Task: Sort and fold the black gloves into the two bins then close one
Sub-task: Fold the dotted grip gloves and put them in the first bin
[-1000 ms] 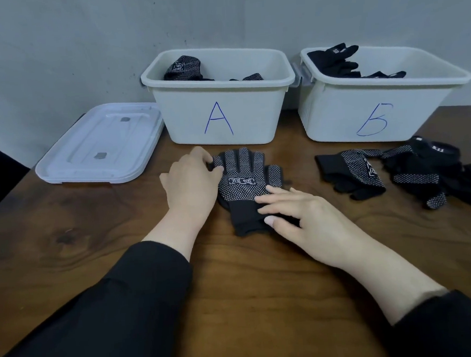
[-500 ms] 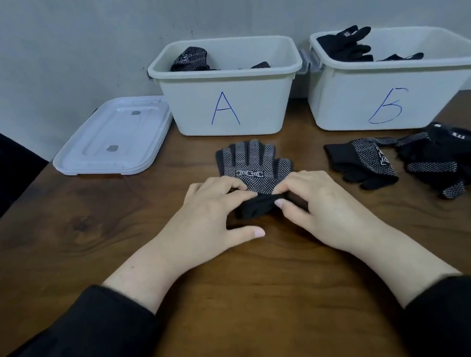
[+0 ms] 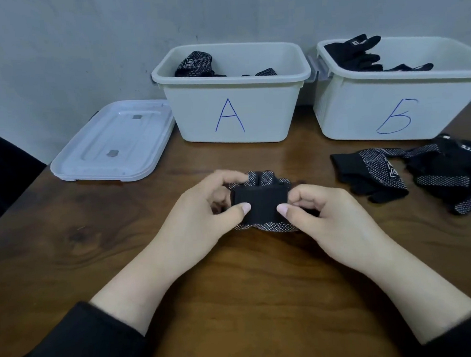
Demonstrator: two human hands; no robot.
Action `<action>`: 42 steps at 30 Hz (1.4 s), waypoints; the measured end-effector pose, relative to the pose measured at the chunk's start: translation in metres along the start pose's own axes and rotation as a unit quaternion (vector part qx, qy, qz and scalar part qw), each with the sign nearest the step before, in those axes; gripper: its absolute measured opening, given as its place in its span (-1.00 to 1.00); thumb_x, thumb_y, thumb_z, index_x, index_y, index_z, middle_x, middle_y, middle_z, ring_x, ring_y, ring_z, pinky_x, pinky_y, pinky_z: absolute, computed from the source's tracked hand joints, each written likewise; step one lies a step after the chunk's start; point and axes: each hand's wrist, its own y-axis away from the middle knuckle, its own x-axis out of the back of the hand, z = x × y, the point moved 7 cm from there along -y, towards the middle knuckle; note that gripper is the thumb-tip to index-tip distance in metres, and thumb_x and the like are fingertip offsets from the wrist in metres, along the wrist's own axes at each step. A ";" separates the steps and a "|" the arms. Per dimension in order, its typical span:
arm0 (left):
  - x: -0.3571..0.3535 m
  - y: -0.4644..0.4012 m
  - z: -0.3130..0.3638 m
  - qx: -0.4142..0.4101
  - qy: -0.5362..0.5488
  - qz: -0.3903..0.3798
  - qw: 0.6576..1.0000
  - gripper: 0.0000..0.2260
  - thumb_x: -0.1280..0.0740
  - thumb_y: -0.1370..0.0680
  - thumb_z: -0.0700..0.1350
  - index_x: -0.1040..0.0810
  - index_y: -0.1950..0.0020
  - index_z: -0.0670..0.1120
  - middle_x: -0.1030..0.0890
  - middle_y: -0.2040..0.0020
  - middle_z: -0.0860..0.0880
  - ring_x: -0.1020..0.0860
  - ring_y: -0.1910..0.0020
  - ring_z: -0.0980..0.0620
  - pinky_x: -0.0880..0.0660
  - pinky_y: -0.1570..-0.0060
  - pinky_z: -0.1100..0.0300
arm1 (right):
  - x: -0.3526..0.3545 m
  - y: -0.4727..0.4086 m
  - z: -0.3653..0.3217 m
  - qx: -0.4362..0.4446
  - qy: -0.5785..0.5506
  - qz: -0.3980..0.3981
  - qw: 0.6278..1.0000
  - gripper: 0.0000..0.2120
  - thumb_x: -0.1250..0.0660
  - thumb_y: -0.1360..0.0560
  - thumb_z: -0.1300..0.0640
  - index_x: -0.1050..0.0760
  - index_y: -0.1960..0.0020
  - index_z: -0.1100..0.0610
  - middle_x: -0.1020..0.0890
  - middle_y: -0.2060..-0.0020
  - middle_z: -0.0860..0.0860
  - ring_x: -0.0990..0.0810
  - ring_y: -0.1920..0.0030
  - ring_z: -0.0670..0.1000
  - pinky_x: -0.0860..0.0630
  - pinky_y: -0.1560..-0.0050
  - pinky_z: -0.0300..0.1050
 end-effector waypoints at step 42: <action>0.007 -0.030 -0.019 -0.130 -0.255 -0.063 0.956 -0.76 -0.22 -0.62 0.17 -0.61 -0.10 0.11 -0.62 -0.05 0.20 -0.47 -0.15 0.26 -0.24 -0.26 0.36 | 0.002 -0.033 0.018 0.056 0.122 -0.057 0.989 -0.78 -0.22 -0.59 -0.16 -0.58 -0.17 -0.26 -0.61 -0.05 -0.27 -0.49 -0.19 -0.16 -0.39 -0.24 -0.12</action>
